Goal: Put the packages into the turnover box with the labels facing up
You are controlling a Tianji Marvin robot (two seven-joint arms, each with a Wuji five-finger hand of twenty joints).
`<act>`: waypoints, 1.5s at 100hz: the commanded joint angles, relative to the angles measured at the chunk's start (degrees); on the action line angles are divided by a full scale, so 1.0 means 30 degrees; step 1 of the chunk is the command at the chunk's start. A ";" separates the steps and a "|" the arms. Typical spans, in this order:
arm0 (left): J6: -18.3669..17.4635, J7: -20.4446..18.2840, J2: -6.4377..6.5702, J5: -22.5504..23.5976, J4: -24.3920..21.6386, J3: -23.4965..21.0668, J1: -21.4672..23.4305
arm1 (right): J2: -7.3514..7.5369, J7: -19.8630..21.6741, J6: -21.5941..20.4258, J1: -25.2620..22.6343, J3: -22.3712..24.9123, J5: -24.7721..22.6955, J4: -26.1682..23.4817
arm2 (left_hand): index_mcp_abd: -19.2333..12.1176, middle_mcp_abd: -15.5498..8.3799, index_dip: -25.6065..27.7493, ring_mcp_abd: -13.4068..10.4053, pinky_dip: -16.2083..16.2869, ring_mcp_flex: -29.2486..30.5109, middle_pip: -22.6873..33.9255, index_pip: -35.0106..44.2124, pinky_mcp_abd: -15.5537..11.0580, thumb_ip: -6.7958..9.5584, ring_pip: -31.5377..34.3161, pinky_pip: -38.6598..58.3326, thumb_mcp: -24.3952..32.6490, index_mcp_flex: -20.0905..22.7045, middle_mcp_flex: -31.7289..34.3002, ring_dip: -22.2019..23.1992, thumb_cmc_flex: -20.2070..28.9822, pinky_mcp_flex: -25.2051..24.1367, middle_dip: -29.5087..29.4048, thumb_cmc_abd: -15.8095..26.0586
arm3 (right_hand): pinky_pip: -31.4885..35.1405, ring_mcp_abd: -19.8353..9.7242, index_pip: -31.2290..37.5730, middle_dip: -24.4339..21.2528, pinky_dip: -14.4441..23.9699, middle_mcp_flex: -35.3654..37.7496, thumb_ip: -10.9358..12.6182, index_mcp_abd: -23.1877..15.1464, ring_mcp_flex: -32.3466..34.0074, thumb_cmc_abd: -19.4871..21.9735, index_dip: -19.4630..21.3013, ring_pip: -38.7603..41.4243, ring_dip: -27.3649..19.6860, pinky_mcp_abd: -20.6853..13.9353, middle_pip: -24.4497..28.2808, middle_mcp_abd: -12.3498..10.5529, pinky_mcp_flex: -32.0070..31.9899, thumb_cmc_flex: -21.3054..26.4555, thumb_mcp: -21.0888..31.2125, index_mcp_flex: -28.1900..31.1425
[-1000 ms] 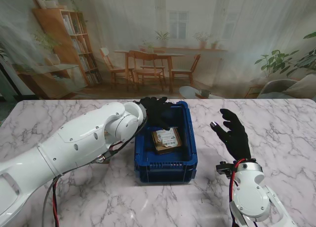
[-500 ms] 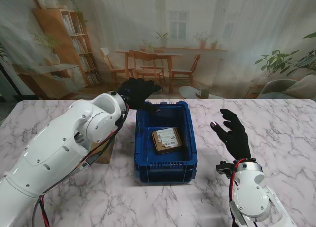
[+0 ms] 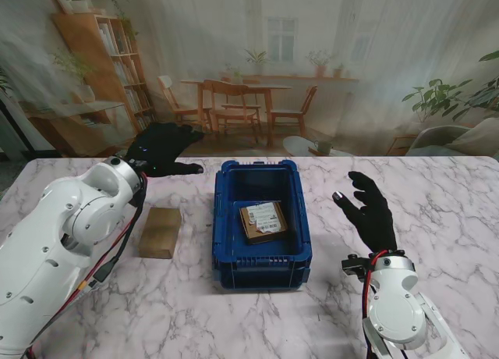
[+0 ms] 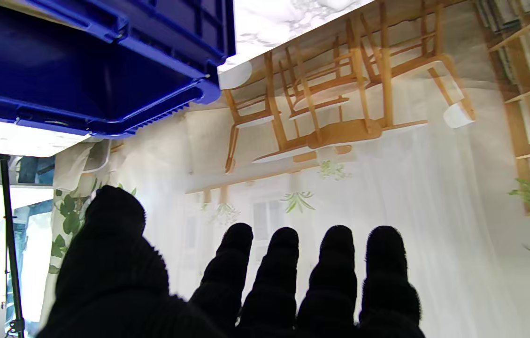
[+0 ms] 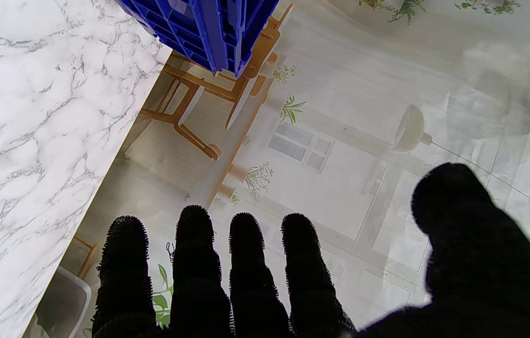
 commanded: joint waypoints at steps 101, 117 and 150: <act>0.1879 0.1256 0.0505 0.0527 0.5011 0.0448 0.2703 | -0.0076 -0.0182 0.0452 0.0074 -0.0164 -0.0141 0.0011 | -0.1758 -0.0811 -0.0986 0.2473 0.1018 -0.1476 -0.1622 -0.2432 -0.1461 -0.0465 0.0247 0.2362 -0.0311 -0.4488 -0.6170 -0.0696 -0.7983 0.1452 -0.2324 0.3411 | -0.0497 -0.0455 -0.0074 0.0017 0.0604 -0.0059 0.0344 -0.0854 0.0133 0.0419 0.0363 -0.0642 -0.0193 -0.0422 0.0199 -0.0201 -0.0037 -0.0001 0.0232 0.0097; 0.2260 0.1298 0.0563 0.0964 0.5464 0.0925 0.2729 | -0.0079 -0.0210 0.0388 0.0043 -0.0133 -0.0153 0.0014 | -0.1949 -0.1026 -0.1410 0.2513 0.0998 -0.1826 -0.1780 -0.2529 -0.1209 -0.0471 0.0426 0.2749 -0.0226 -0.4586 -0.6478 -0.1007 -0.8085 0.1801 -0.3001 0.3326 | -0.0550 -0.0453 -0.0087 0.0015 0.0632 -0.0084 0.0350 -0.0852 0.0137 0.0427 0.0366 -0.0636 -0.0180 -0.0365 0.0196 -0.0214 -0.0043 -0.0007 0.0194 0.0070; 0.3278 0.1176 0.0547 0.0250 0.6647 0.2499 0.1742 | -0.0080 -0.0140 0.0463 0.0120 -0.0163 -0.0044 0.0081 | -0.2039 -0.1237 -0.2190 0.1876 0.1768 -0.0317 -0.1021 -0.2256 0.0708 -0.0461 0.1750 0.5120 -0.0218 -0.4607 -0.6184 0.1904 -0.7796 0.2911 -0.0472 0.2656 | -0.0613 -0.0424 -0.0094 0.0033 0.0689 -0.0071 0.0370 -0.0873 0.0160 0.0479 0.0381 -0.0624 -0.0155 -0.0328 0.0244 -0.0228 -0.0031 0.0048 0.0138 0.0083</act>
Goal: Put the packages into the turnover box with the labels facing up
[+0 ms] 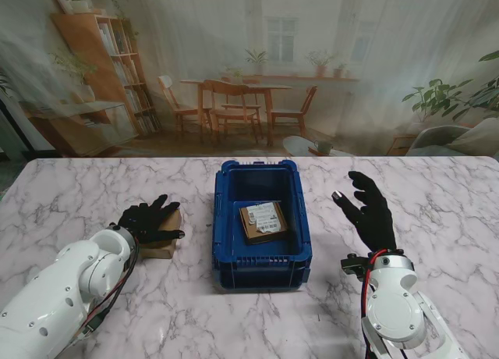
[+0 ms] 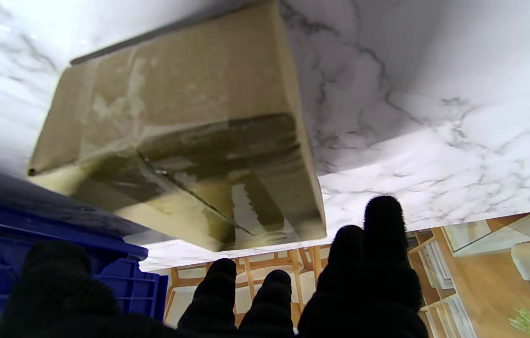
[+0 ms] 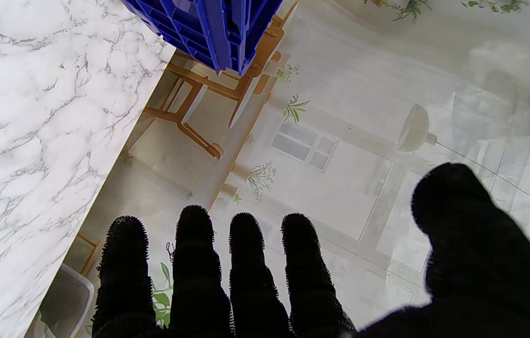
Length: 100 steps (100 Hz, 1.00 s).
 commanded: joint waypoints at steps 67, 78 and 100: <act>-0.0971 0.0429 0.0058 0.0178 0.1421 0.1018 -0.0780 | -0.0060 0.0034 0.0090 0.0045 0.0010 0.0122 0.0149 | -0.1368 0.0804 0.3692 -0.0844 0.0078 0.0588 0.0018 0.2319 -0.2209 0.1019 0.0268 0.0613 0.0644 0.2276 -0.0566 0.1567 0.9806 0.0480 0.0609 -0.5272 | -0.0443 -0.0433 -0.0095 0.0058 0.0369 -0.0174 0.0394 -0.0884 0.0127 0.0529 0.0415 -0.0549 -0.0101 -0.0291 0.0313 -0.0198 -0.0050 0.0111 0.0063 0.0067; -0.1155 0.0429 0.0058 0.0071 0.1482 0.0883 -0.0787 | -0.0061 0.0037 0.0105 0.0062 0.0001 0.0131 0.0165 | -0.1253 0.0827 0.4455 -0.0809 -0.0232 -0.0087 0.0016 0.2606 -0.2516 0.1024 0.0015 -0.0171 0.0629 0.2663 -0.0559 0.1144 0.9820 -0.0056 0.0718 -0.5295 | -0.0457 -0.0426 -0.0109 0.0057 0.0384 -0.0181 0.0399 -0.0873 0.0101 0.0552 0.0414 -0.0554 -0.0101 -0.0288 0.0318 -0.0206 -0.0054 0.0105 0.0055 0.0043; -0.1003 -0.0288 0.0098 -0.0398 0.1775 0.1313 -0.1124 | -0.0062 0.0043 0.0112 0.0080 0.0004 0.0138 0.0197 | -0.1526 0.0868 0.3891 -0.1445 0.0056 0.0160 0.0207 0.2084 -0.4246 0.1691 0.1149 0.0668 0.1722 0.3123 -0.0404 0.1610 1.2033 0.1288 0.1141 -0.7043 | -0.0498 -0.0435 -0.0124 0.0054 0.0405 -0.0247 0.0406 -0.0876 0.0088 0.0592 0.0419 -0.0546 -0.0098 -0.0212 0.0315 -0.0209 -0.0066 0.0134 0.0033 0.0005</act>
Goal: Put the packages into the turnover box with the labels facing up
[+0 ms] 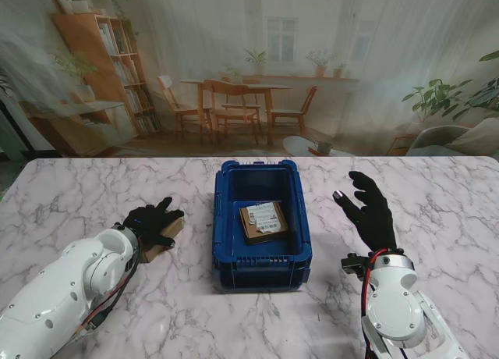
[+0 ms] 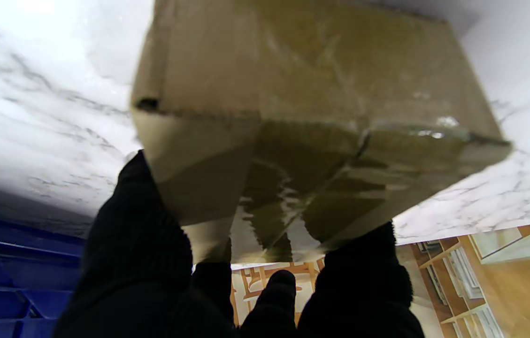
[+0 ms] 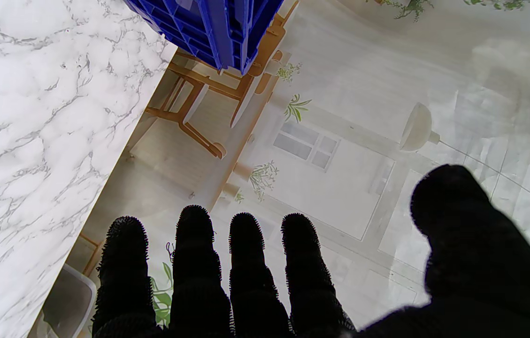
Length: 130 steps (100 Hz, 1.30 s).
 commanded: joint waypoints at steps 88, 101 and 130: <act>-0.0585 0.2147 -0.0570 0.0466 -0.3836 -0.3757 0.1696 | -0.0018 0.0238 0.0214 0.0172 -0.0154 0.0178 0.0218 | 0.0000 0.0090 0.1035 -0.1608 0.0226 0.1824 0.3389 0.4153 -0.4132 0.1911 0.3849 0.5977 0.7526 0.2417 0.1184 0.5915 0.3575 0.3231 0.2919 -0.0284 | -0.0291 -0.0423 -0.0080 0.0067 0.0443 -0.0137 0.0424 -0.0829 0.0123 0.0440 0.0444 -0.0500 -0.0085 -0.0312 0.0384 -0.0176 0.0030 0.0168 0.0006 0.0047; -0.1088 0.2379 -0.0735 -0.0082 -0.5309 -0.4834 0.2122 | 0.0017 0.0333 -0.0012 0.0100 -0.0136 0.0144 0.0150 | 0.0237 0.0100 0.1844 -0.1456 0.0352 0.2077 0.4767 0.4966 -0.4108 0.1931 0.3938 0.5864 0.7235 0.2609 0.2323 0.5963 0.3657 0.3275 0.4403 -0.0159 | -0.0249 -0.0404 -0.0078 0.0072 0.0471 -0.0080 0.0422 -0.0827 0.0162 0.0440 0.0441 -0.0480 -0.0080 -0.0316 0.0396 -0.0177 0.0062 0.0155 0.0019 0.0072; -0.2394 0.2255 -0.0968 -0.1323 -0.8351 -0.6291 0.2370 | 0.0178 0.0909 -0.0543 -0.0121 -0.0188 0.0144 -0.0288 | 0.0448 0.0094 0.2540 -0.1413 0.0863 0.2284 0.4993 0.5500 -0.3972 0.2015 0.3791 0.5529 0.6682 0.2901 0.3054 0.5922 0.3695 0.3197 0.5308 0.0246 | -0.0104 -0.0342 -0.0160 0.0069 0.0531 0.0078 0.0404 -0.0760 0.0252 0.0408 0.0399 -0.0451 -0.0075 -0.0312 0.0383 -0.0189 0.0146 0.0025 -0.0025 -0.0027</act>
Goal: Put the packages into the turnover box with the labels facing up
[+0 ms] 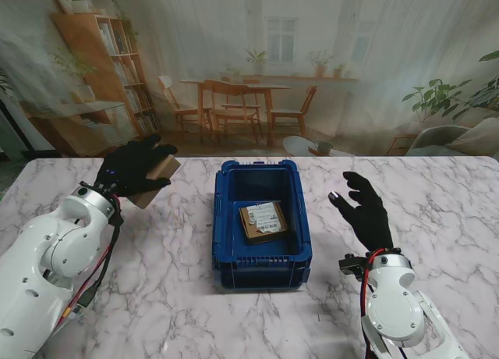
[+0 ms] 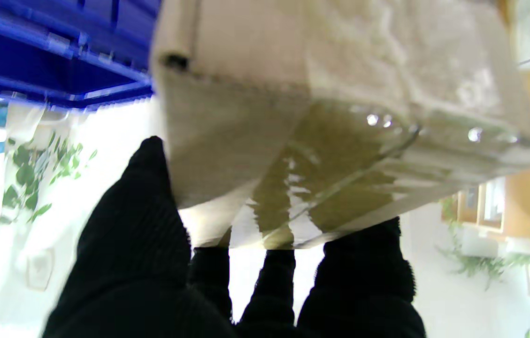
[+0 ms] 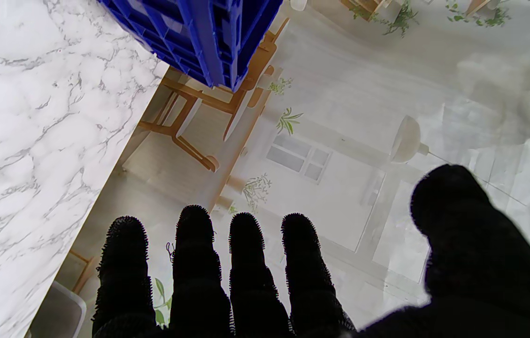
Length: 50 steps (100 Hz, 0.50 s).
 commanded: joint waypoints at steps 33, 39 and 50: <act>-0.0189 0.0327 -0.0651 -0.3798 -0.3705 0.0607 -0.1030 | 0.0459 0.1660 -0.1469 -0.0363 0.0240 -0.0227 -0.1366 | 0.0961 0.0223 0.0568 -0.1575 0.1265 0.1228 -0.0189 0.1473 -0.4439 0.1314 0.1669 0.3981 0.3540 0.1449 0.0641 0.0316 0.3982 0.1632 0.0166 0.2484 | 0.0019 -0.0467 -0.1387 -0.0031 0.0287 -0.0264 0.0091 0.0910 0.0076 0.0455 -0.0259 -0.0715 -0.0122 -0.0316 0.0079 -0.0097 -0.0013 -0.2184 -0.0916 -0.0390; -0.0235 0.0649 -0.0803 -0.4767 -0.3943 0.0945 -0.1214 | 0.0566 0.2037 -0.1564 -0.0275 0.0139 -0.0418 -0.1496 | 0.1011 0.0239 0.0566 -0.1620 0.1277 0.1269 -0.0170 0.1477 -0.4394 0.1294 0.1668 0.3820 0.3419 0.1505 0.0671 0.0308 0.3937 0.1557 0.0163 0.2567 | 0.0039 -0.0450 -0.1598 -0.0047 0.0301 -0.0392 0.0018 0.1125 0.0036 0.0559 -0.0343 -0.0745 -0.0124 -0.0298 0.0036 -0.0004 -0.0011 -0.2812 -0.1168 -0.0514; -0.0284 0.1249 -0.1058 -0.6123 -0.4276 0.1620 -0.1467 | 0.0756 0.2940 -0.1659 -0.0061 -0.0160 -0.0257 -0.1703 | 0.1133 0.0290 0.0630 -0.1614 0.1327 0.1196 -0.0177 0.1614 -0.4303 0.1249 0.1582 0.3603 0.3169 0.1675 0.0603 0.0258 0.3871 0.1435 0.0139 0.2718 | 0.0039 -0.0443 -0.2852 -0.0124 0.0331 -0.0464 -0.0010 0.1527 0.0081 0.0263 -0.0846 -0.0819 -0.0107 -0.0235 -0.0096 0.0013 -0.0063 -0.3758 -0.1162 -0.1212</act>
